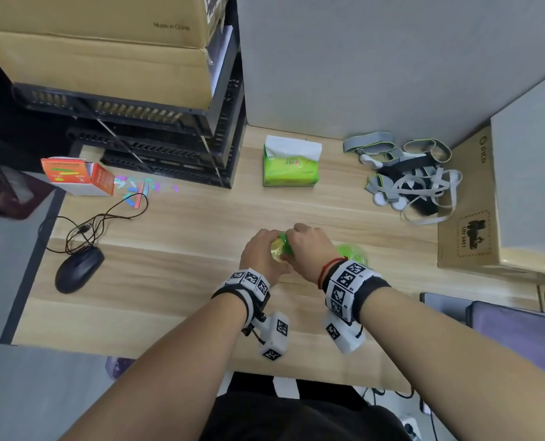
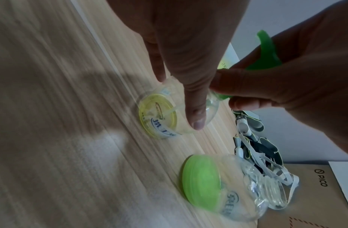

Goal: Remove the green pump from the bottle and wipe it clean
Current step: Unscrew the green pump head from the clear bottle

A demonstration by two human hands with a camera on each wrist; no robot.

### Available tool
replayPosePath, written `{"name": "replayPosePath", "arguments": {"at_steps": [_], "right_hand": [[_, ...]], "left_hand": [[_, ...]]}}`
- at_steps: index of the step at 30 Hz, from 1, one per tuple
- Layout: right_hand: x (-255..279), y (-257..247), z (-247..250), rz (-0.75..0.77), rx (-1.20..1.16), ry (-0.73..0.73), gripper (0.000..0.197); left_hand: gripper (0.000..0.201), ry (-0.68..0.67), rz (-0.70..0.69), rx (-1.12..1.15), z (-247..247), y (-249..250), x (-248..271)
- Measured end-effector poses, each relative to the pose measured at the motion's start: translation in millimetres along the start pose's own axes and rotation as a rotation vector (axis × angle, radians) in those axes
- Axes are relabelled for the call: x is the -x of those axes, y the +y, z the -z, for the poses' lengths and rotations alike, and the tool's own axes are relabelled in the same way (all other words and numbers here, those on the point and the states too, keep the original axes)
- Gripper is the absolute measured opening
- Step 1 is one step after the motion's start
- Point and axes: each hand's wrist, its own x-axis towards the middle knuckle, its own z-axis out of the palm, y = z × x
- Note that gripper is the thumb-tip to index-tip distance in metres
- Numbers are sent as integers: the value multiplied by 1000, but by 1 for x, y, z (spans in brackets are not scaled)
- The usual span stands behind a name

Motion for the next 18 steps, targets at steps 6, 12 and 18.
{"name": "replayPosePath", "arguments": {"at_steps": [6, 12, 18], "right_hand": [[-2, 15, 5, 231, -24, -83, 46], [-7, 21, 8, -10, -207, -31, 44], [-15, 8, 17, -271, -5, -129, 54]], "left_hand": [[51, 1, 15, 14, 0, 2, -1], [65, 16, -9, 77, -1, -4, 0], [67, 8, -33, 95, -1, -7, 0]]}}
